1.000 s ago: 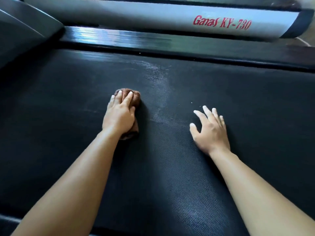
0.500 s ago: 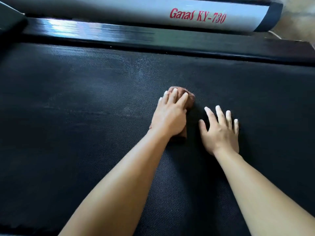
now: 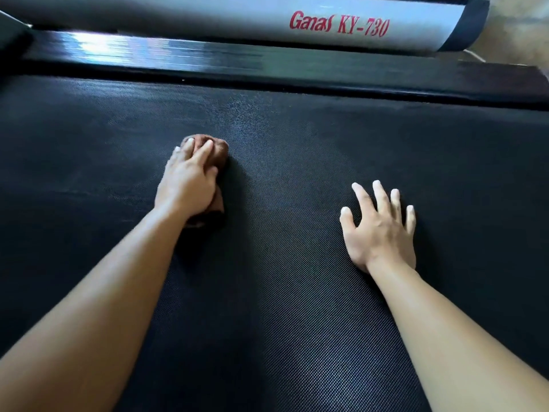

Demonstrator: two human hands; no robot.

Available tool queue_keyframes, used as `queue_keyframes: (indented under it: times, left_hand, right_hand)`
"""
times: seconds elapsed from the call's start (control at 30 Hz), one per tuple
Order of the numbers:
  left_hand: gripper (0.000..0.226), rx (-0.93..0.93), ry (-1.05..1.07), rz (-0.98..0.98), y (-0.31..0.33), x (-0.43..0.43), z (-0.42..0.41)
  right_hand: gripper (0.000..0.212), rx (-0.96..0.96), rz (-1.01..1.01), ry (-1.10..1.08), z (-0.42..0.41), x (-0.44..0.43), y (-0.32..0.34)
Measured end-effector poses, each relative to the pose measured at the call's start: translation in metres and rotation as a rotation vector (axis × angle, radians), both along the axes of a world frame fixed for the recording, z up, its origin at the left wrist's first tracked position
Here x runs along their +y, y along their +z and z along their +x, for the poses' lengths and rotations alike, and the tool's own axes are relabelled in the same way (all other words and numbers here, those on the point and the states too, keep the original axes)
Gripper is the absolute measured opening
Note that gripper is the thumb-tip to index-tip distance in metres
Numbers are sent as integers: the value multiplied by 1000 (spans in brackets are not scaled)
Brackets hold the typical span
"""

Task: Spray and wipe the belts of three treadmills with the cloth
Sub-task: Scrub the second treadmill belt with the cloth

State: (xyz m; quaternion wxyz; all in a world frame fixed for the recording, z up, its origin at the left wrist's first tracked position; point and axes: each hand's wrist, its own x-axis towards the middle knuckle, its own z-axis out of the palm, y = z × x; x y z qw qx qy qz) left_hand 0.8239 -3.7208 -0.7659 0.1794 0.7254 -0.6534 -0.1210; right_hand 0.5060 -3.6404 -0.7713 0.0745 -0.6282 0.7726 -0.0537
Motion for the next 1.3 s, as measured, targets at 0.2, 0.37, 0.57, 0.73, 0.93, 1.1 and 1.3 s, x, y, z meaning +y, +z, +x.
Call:
queue_keyframes:
  times: [0.2,0.37,0.57,0.73,0.93,1.1,1.3]
  left_hand:
    - [57,-61,-53,7,5,-60,-68]
    - [53,-79,-369,-30,1,-35,-152]
    - [57,-50,-404,-8,-2,29,-132]
    - [57,-17,-170,-9,-2,17,-44]
    - [58,-49,35,-2,0,-61,18]
    - [59,-76,75,15,3,-125,-7]
    - [53,-91,-220,-1,8,-122,-122]
  right_hand:
    - [59,9,0,-2,2,-1,-1]
    - [58,-5,12,-6,1,-1,2]
    - [59,-10,19,-20,2,-2,2]
    - [59,4,9,-21,1,-2,1]
    - [59,7,9,-18,1,-2,0]
    - [60,13,-15,-18,2,-2,-1]
    - [59,-3,-5,-24,3,-2,0]
